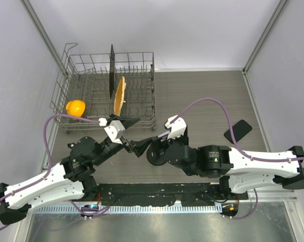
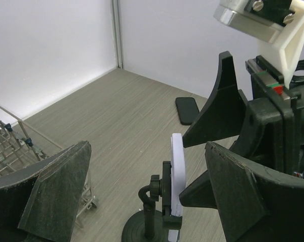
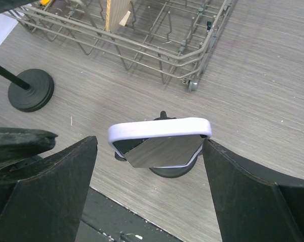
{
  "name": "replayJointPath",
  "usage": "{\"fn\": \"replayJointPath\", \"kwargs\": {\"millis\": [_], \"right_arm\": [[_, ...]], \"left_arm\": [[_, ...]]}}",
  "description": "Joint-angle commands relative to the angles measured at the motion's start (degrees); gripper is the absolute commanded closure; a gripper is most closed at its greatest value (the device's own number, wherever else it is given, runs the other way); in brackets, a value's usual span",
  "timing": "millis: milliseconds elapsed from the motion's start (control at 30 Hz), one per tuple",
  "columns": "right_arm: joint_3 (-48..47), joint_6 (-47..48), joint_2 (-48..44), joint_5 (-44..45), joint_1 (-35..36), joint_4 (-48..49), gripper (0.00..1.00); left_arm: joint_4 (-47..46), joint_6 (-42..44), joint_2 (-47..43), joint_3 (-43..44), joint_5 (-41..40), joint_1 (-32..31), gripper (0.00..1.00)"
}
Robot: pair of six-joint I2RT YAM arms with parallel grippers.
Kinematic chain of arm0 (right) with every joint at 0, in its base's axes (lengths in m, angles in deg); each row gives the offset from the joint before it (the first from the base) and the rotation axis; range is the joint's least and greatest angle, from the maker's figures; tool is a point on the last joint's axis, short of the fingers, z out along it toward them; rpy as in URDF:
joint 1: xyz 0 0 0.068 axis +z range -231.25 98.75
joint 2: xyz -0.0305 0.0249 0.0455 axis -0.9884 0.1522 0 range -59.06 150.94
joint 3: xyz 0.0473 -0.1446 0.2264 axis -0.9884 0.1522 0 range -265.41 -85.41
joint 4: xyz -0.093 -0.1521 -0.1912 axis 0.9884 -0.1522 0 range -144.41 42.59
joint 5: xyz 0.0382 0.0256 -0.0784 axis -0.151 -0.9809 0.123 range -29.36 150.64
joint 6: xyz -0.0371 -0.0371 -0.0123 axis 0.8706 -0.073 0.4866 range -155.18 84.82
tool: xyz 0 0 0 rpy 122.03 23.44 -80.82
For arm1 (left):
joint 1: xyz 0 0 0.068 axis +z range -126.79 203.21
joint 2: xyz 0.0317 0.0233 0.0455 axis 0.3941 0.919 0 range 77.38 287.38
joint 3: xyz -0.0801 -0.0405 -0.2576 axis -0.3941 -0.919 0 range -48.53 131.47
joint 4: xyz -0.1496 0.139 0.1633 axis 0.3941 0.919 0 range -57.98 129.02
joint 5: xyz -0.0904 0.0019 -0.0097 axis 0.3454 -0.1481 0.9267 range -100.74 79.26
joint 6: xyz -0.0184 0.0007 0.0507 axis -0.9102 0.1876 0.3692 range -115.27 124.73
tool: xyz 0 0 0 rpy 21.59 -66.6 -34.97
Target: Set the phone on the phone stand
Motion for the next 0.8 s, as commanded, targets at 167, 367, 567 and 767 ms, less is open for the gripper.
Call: {"fn": "replayJointPath", "kwargs": {"millis": [167,367,567,767], "right_arm": [[0.94,2.58,2.00,5.68,-0.06,4.83,0.06],[2.87,2.31,0.07,3.05,-0.24,5.54,0.06],[3.57,0.99,-2.74,0.85,-0.24,2.99,0.06],[3.58,1.78,-4.24,1.37,-0.24,2.37,0.06]], "left_arm": [[-1.49,1.67,-1.64,1.89,-1.15,-0.98,0.00],[-0.96,1.31,-1.20,2.24,0.88,-1.51,0.00],[0.09,1.67,-0.41,2.94,1.31,-1.60,0.00],[0.18,1.93,0.56,2.76,0.08,-1.60,0.00]]}}
